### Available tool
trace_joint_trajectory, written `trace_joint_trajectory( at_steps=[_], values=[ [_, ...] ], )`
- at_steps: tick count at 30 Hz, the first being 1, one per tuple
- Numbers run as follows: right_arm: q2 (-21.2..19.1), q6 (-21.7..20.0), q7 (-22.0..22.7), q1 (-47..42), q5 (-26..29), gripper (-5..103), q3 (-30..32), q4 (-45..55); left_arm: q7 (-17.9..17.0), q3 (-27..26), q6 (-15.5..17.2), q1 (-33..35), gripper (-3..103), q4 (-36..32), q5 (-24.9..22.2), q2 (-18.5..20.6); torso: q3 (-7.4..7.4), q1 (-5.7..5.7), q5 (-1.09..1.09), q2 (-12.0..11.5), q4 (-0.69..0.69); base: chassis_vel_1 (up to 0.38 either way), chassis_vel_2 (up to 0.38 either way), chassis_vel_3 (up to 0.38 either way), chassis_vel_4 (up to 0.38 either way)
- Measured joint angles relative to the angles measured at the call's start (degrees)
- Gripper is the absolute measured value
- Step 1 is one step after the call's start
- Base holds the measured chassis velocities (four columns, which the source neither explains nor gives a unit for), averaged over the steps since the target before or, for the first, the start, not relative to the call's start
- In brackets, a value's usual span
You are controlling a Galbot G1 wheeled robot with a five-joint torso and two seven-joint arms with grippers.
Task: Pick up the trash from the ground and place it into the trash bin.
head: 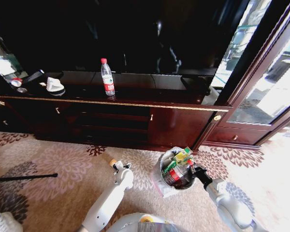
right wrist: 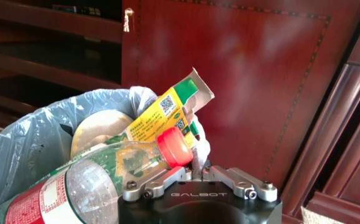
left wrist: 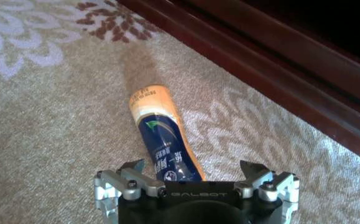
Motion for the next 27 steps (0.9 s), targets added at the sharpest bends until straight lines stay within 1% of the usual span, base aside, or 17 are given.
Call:
trace_joint_trajectory(
  at_steps=[12, 13, 14, 15, 16, 17, 19, 22, 24, 27],
  values=[
    [0.0, -0.1, 0.1, 0.0, -0.1, 2, 0.0, 0.0, 0.0, 0.0, 0.0, 0.0, 100, 0.0, 0.0, 0.0, 0.00, 0.00, 0.00, 0.0, 0.00, 0.000, 0.000, 0.000, 0.000],
    [0.5, -0.7, 1.4, -0.6, -1.2, 2, 0.0, 1.0, 0.7, 0.0, -0.1, 0.2, 100, 0.1, 0.5, 0.1, 0.00, 0.00, 0.00, 0.0, 0.04, 0.000, 0.000, 0.000, 0.000],
    [0.9, -1.1, 2.2, -1.1, -2.0, 2, -0.1, 1.7, 1.5, 0.2, 0.0, 0.7, 100, 0.3, 1.0, 0.3, 0.00, 0.00, 0.04, 0.0, -0.04, 0.000, 0.000, 0.000, 0.000],
    [1.3, -1.7, 3.2, -1.8, -3.3, 2, -0.1, 2.5, 4.0, 0.5, 0.3, 2.2, 100, 0.9, 2.6, 0.8, 0.00, 0.00, -0.02, 0.0, -0.02, 0.000, 0.000, 0.000, 0.000],
    [1.5, -2.0, 3.6, -2.2, -3.8, 2, -0.1, 2.9, 5.4, 0.9, 0.4, 3.3, 100, 1.1, 3.3, 1.3, 0.01, 0.00, -0.06, 0.0, 0.02, 0.000, 0.000, 0.000, 0.000],
    [1.5, -2.0, 3.6, -2.2, -3.8, 2, -0.1, 2.9, 5.4, 0.9, 0.4, 3.3, 100, 1.1, 3.3, 1.3, 0.01, 0.00, -0.06, 0.0, 0.02, 0.000, 0.000, 0.000, 0.000],
    [1.7, -2.0, 3.6, -2.3, -3.6, 2, 0.0, 2.9, 6.5, 0.9, -0.4, 3.7, 100, 1.3, 4.3, 1.2, 0.00, 0.00, 0.03, 0.0, 0.01, 0.000, 0.000, 0.000, 0.000],
    [1.8, -1.9, 3.4, -2.2, -3.3, 2, 0.0, 3.0, 6.8, 0.9, -0.8, 3.7, 100, 1.5, 4.4, 1.1, 0.00, 0.00, -0.02, 0.0, 0.00, 0.000, 0.000, 0.000, 0.000],
    [1.8, -1.9, 3.4, -2.2, -3.0, 2, 0.1, 2.9, 6.9, 0.9, -0.9, 3.8, 100, 1.4, 4.4, 1.2, 0.00, 0.00, 0.01, 0.0, 0.00, 0.000, 0.000, 0.000, 0.000],
    [1.8, -1.9, 3.3, -2.2, -2.9, 2, 0.1, 2.9, 6.9, 0.8, -0.6, 3.9, 100, 1.4, 4.3, 1.3, 0.00, 0.00, -0.01, 0.0, 0.00, 0.000, 0.000, 0.000, 0.000]
  ],
)
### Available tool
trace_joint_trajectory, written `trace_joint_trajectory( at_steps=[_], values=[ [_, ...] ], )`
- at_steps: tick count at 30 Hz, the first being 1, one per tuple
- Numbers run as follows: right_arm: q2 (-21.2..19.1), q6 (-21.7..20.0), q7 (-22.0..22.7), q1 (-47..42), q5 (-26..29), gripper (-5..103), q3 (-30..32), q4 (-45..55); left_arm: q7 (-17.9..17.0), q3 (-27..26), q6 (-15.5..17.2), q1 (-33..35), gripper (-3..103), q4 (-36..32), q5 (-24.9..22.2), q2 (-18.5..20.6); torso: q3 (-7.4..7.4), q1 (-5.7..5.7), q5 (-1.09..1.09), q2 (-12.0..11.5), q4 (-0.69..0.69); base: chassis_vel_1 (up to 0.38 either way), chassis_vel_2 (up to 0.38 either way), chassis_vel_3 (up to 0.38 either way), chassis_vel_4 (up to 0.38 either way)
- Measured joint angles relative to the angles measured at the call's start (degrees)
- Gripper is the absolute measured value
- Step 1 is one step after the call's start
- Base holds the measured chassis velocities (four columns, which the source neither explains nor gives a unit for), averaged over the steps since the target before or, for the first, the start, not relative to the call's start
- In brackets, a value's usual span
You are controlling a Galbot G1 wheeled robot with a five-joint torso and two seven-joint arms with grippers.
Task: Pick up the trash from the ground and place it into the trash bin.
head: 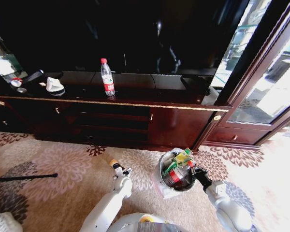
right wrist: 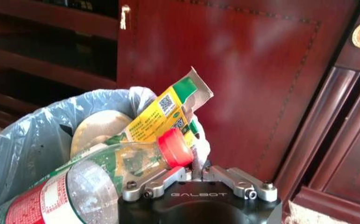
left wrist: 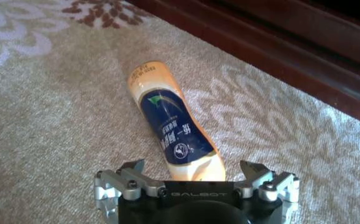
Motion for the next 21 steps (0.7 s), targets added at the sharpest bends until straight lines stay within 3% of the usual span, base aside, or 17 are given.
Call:
trace_joint_trajectory(
  at_steps=[9, 21],
  values=[
    [0.1, 0.3, -0.7, -0.3, 0.1, 2, 0.1, -0.1, 2.4, -1.5, 0.1, -0.8, 100, 4.3, -0.2, 0.3, 0.00, 0.00, 0.02, 0.0, 0.01, 0.000, 0.000, 0.000, 0.000],
    [-0.8, 0.4, -0.8, -0.4, 0.9, 2, 0.1, 0.1, 10.7, -2.3, -0.8, -1.5, 100, 8.6, 4.2, 0.5, 0.00, 0.00, 0.01, 0.0, 0.00, 0.000, 0.000, 0.000, 0.000]
  ],
)
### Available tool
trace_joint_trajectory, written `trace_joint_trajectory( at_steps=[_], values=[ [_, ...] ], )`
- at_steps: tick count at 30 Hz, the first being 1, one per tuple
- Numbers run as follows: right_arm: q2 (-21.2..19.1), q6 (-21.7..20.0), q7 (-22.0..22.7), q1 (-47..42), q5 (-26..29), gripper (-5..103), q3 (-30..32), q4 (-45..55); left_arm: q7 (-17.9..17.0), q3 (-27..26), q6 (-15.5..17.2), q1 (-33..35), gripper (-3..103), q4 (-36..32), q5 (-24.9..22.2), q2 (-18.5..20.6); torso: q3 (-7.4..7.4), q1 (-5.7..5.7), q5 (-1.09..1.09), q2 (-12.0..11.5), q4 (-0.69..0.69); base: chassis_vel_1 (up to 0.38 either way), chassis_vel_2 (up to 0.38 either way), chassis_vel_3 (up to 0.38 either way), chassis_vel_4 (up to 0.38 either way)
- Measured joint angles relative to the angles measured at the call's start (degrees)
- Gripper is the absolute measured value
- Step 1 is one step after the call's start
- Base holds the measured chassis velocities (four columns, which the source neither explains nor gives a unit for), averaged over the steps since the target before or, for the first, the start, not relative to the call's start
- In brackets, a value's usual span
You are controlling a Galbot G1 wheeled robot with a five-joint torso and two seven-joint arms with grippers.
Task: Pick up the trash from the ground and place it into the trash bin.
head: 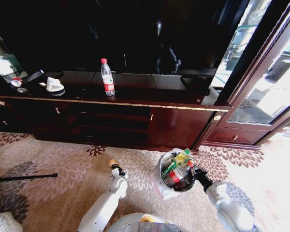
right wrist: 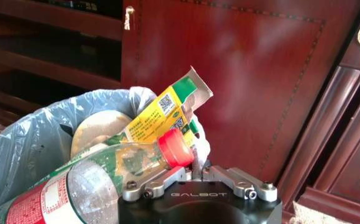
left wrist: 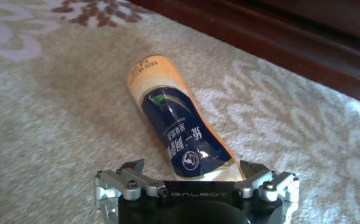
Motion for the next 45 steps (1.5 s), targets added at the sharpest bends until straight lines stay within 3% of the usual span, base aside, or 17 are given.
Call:
trace_joint_trajectory(
  at_steps=[7, 13, 16, 18, 28, 33, 37, 38, 41, 42, 45],
  values=[
    [0.2, 0.1, -0.2, -0.6, 0.0, 2, 0.0, 0.1, 3.6, -0.2, -0.4, -0.9, 100, 2.0, 0.3, -0.4, 0.00, 0.00, 0.00, 0.0, -0.01, 0.000, 0.000, 0.000, 0.000],
    [0.5, 0.4, -0.2, -0.6, 0.0, 2, 0.0, 0.1, 3.8, -0.2, -0.6, -1.3, 102, 2.6, 0.0, -0.9, 0.00, 0.00, 0.00, 0.0, 0.00, 0.000, 0.000, 0.000, 0.000],
    [0.6, 0.4, -0.1, -0.6, 0.0, 2, 0.0, 0.1, 3.6, -0.2, -1.5, -1.5, 88, 3.2, -0.3, -1.0, 0.00, 0.00, 0.00, 0.0, 0.01, 0.000, 0.000, 0.000, 0.000],
    [0.6, 0.4, -0.1, -0.6, 0.0, 2, -0.1, 0.1, 3.6, -0.1, -1.6, -1.5, 88, 3.4, -0.4, -1.0, 0.00, 0.00, 0.00, 0.0, 0.01, 0.000, 0.000, 0.000, 0.000],
    [0.2, 0.4, 0.2, -0.7, 0.2, 2, -0.1, 0.3, 3.5, 0.7, -3.2, -1.5, 48, 3.1, -1.1, -0.9, 0.00, 0.00, -0.02, 0.0, -0.01, 0.000, 0.000, 0.000, 0.000],
    [0.5, 0.4, 0.2, -0.7, 0.2, 2, -0.1, 0.3, 3.5, 1.1, -3.4, -0.8, 41, 0.3, 0.8, -0.5, 0.00, 0.00, 0.01, 0.0, -0.01, 0.000, 0.000, 0.000, 0.000],
    [0.7, 0.4, 0.2, -0.6, 0.1, 2, -0.1, 0.1, 3.2, 1.7, -4.0, 1.9, 37, -7.8, 9.2, 0.1, 0.00, 0.00, 0.01, 0.0, 0.00, 0.000, 0.000, 0.000, 0.000],
    [0.7, 0.4, 0.2, -0.6, 0.1, 2, -0.1, 0.1, 3.2, 1.7, -4.0, 1.9, 37, -7.8, 9.2, 0.1, 0.00, 0.00, 0.01, 0.0, 0.00, 0.000, 0.000, 0.000, 0.000],
    [1.1, 0.4, 0.1, -0.4, -0.3, 2, -0.1, -0.4, 2.3, 2.8, -4.2, 6.1, 37, -19.2, 17.9, 1.4, 0.00, 0.00, 0.01, 0.0, 0.00, 0.000, 0.000, 0.000, 0.000],
    [1.1, 0.4, 0.1, -0.4, -0.3, 2, -0.1, -0.4, 2.3, 2.8, -4.2, 6.1, 37, -19.2, 17.9, 1.4, 0.00, 0.00, 0.01, 0.0, 0.00, 0.000, 0.000, 0.000, 0.000],
    [2.0, 0.5, -0.1, -0.3, -0.7, 2, -0.3, -0.9, 3.2, 5.4, -3.8, 9.0, 37, -31.6, 26.1, 3.5, -0.01, 0.00, 0.03, 0.0, 0.02, 0.000, 0.000, 0.000, 0.000]
  ],
)
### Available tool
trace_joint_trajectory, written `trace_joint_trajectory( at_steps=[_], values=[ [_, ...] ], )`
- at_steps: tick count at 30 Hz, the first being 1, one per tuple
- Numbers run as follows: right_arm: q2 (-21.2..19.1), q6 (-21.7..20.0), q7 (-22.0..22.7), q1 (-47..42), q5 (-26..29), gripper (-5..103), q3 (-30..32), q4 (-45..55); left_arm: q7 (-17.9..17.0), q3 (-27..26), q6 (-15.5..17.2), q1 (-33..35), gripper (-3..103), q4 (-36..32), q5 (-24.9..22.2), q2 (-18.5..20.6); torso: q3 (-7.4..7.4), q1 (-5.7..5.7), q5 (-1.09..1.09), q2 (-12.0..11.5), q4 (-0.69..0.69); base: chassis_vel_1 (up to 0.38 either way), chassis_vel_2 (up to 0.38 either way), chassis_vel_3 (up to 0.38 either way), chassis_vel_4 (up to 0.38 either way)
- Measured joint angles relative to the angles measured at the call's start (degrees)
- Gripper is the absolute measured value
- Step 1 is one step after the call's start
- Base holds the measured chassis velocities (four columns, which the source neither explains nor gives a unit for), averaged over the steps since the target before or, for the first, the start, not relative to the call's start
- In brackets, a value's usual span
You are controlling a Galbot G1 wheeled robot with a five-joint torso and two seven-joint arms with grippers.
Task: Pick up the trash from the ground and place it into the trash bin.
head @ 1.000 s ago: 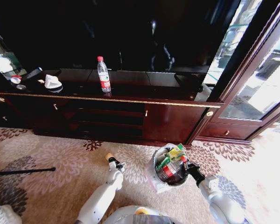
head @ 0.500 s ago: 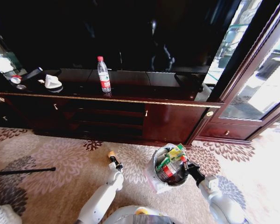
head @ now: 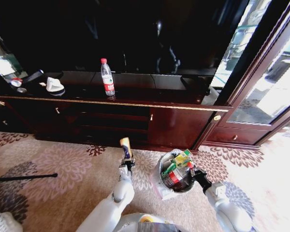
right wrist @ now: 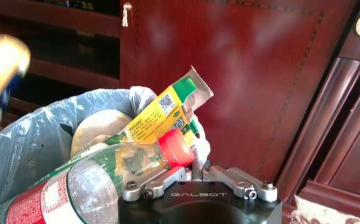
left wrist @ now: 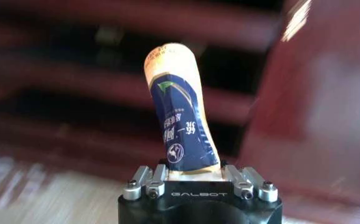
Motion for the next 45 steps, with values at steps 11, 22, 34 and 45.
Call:
trace_joint_trajectory(
  at_steps=[11, 22, 34, 45],
  values=[
    [0.4, 0.6, -0.8, 0.7, -0.8, 2, -1.7, -1.4, -1.2, 10.2, 4.1, -6.5, 37, -12.4, 1.4, 3.5, 0.00, 0.00, -0.02, 0.0, 0.01, 0.000, 0.000, 0.000, 0.000],
    [0.3, 0.5, -1.0, 1.0, -1.2, 2, -2.3, -2.6, 1.2, 22.6, 0.9, -10.8, 37, -10.1, 1.8, 2.4, 0.00, 0.00, -0.03, 0.0, -0.01, 0.000, 0.000, 0.000, 0.000],
    [1.9, 0.9, -1.0, 0.2, -0.5, 2, -2.1, -0.8, 6.7, 26.4, -2.6, -13.8, 37, -7.9, -5.1, 3.8, 0.00, 0.00, -0.04, 0.0, 0.00, 0.000, 0.000, 0.000, 0.000],
    [1.8, 0.7, -0.8, 0.7, 0.2, 2, -1.7, -0.9, 12.5, 29.5, -4.8, -11.4, 37, -10.2, -7.3, 9.7, 0.00, 0.00, -0.03, 0.0, -0.01, 0.000, 0.000, 0.000, 0.000]
  ],
)
